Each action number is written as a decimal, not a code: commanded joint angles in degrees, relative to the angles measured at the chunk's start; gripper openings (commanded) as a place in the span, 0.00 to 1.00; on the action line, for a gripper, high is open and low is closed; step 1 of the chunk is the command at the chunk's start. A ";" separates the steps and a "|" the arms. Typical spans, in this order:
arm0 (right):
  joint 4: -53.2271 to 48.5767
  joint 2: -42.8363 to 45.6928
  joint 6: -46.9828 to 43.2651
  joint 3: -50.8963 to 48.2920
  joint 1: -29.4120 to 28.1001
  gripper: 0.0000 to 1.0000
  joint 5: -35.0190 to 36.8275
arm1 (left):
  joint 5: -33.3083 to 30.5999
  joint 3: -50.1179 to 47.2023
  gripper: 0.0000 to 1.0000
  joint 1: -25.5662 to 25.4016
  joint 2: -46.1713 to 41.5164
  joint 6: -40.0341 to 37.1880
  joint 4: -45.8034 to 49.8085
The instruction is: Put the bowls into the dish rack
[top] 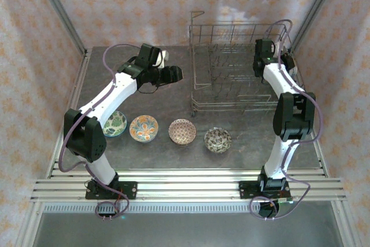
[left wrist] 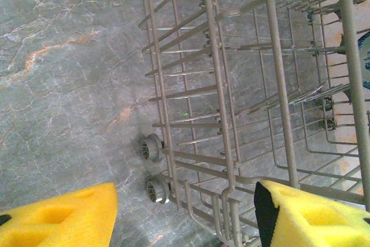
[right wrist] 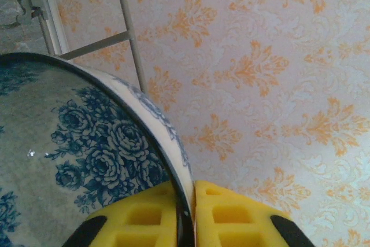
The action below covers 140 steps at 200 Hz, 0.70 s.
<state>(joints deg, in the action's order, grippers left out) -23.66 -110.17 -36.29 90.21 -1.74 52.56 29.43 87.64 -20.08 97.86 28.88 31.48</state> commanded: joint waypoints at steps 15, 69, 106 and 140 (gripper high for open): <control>-5.15 -1.01 2.59 2.37 -0.72 0.16 0.52 | -0.07 0.26 0.65 0.61 -3.03 0.43 -0.46; -8.41 -1.60 4.98 4.71 -0.81 0.22 -0.89 | -0.40 0.08 0.65 0.55 -3.50 0.95 -0.65; -7.97 -2.18 4.74 4.57 -0.81 0.21 -0.80 | -0.26 -0.32 0.65 0.50 -3.48 1.19 -0.88; -9.41 -2.46 5.94 5.45 -1.05 0.23 -1.77 | -0.38 -0.54 0.65 0.56 -3.69 1.31 -0.98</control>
<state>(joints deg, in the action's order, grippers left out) -30.24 -112.01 -32.47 93.51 -2.48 50.98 29.41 87.64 -20.08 96.33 29.76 31.46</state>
